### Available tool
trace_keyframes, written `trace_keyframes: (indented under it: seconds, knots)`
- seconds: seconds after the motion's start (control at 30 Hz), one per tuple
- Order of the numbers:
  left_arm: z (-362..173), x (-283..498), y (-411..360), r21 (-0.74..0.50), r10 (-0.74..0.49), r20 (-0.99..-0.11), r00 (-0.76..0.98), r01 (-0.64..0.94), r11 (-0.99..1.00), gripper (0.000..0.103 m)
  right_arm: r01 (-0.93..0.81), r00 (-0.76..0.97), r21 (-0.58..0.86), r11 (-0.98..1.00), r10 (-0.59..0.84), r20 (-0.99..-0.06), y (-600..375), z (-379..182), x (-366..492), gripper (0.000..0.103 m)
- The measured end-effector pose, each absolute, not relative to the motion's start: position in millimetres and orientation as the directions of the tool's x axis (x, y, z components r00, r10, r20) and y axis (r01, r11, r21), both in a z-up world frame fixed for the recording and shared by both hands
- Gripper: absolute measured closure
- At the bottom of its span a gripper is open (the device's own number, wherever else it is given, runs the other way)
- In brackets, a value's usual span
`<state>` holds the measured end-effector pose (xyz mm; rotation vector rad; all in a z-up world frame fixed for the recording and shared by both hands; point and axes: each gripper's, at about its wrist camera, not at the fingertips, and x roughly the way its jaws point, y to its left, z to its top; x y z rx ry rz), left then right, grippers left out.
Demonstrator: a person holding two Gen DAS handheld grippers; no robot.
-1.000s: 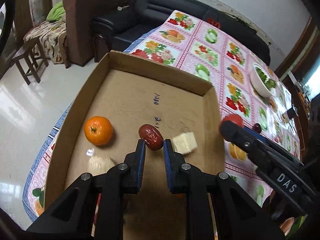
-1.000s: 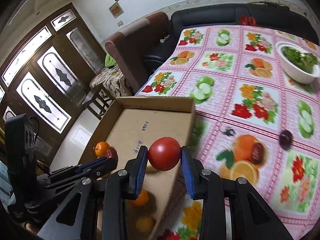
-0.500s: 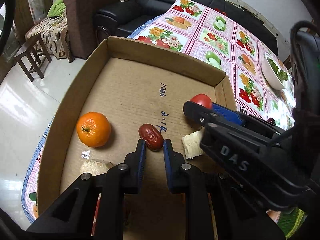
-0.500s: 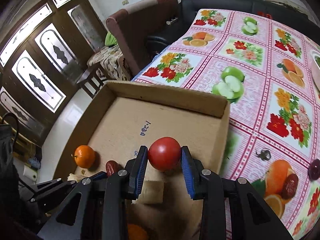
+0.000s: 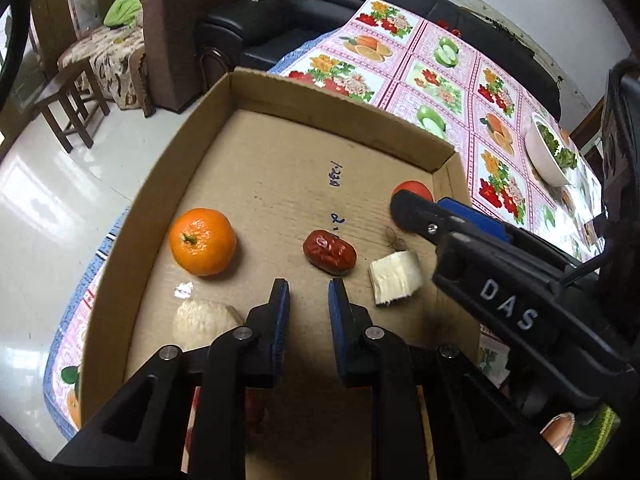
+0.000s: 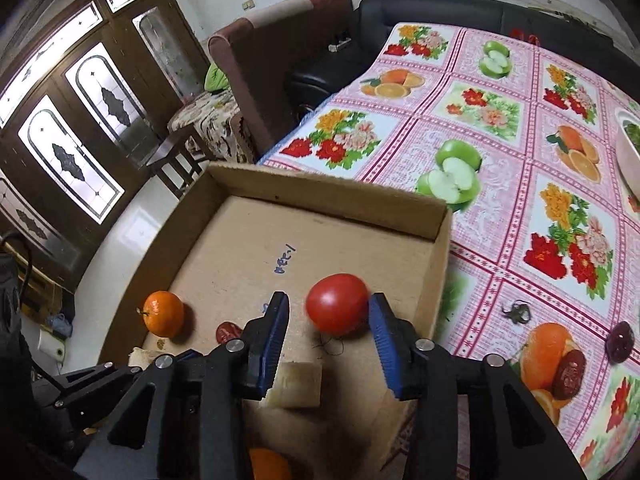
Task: Organize fruits
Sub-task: 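Carry the date into the tray and open the left tool while the right tool releases the tomato there, then move both open tools out of the tray toward the fruit on the cloth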
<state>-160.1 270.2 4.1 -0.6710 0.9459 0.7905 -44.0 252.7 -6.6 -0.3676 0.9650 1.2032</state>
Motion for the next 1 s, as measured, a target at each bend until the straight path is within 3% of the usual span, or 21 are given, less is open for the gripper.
trace_keyframes:
  seconds: [0.8,0.9,1.0]
  knots:
    - [50.8,-156.2,207.3,-0.11,0.387,-0.826,0.41,-0.791,0.602,0.079,-0.819,0.116,0.331,0.468,0.701,-0.704,121.1,30.1,-9.0,0.058]
    - [52.5,-153.2,199.8,-0.108,0.385,-0.824,0.415,-0.784,0.612,0.072,-0.799,0.141,0.332,0.501,0.693,-0.707,102.0,26.7,1.0,0.058]
    - [55.2,-152.2,190.8,-0.098,0.401,-0.816,0.417,-0.782,0.615,0.071,-0.781,0.158,0.333,0.528,0.684,-0.712,85.6,22.8,9.2,0.058]
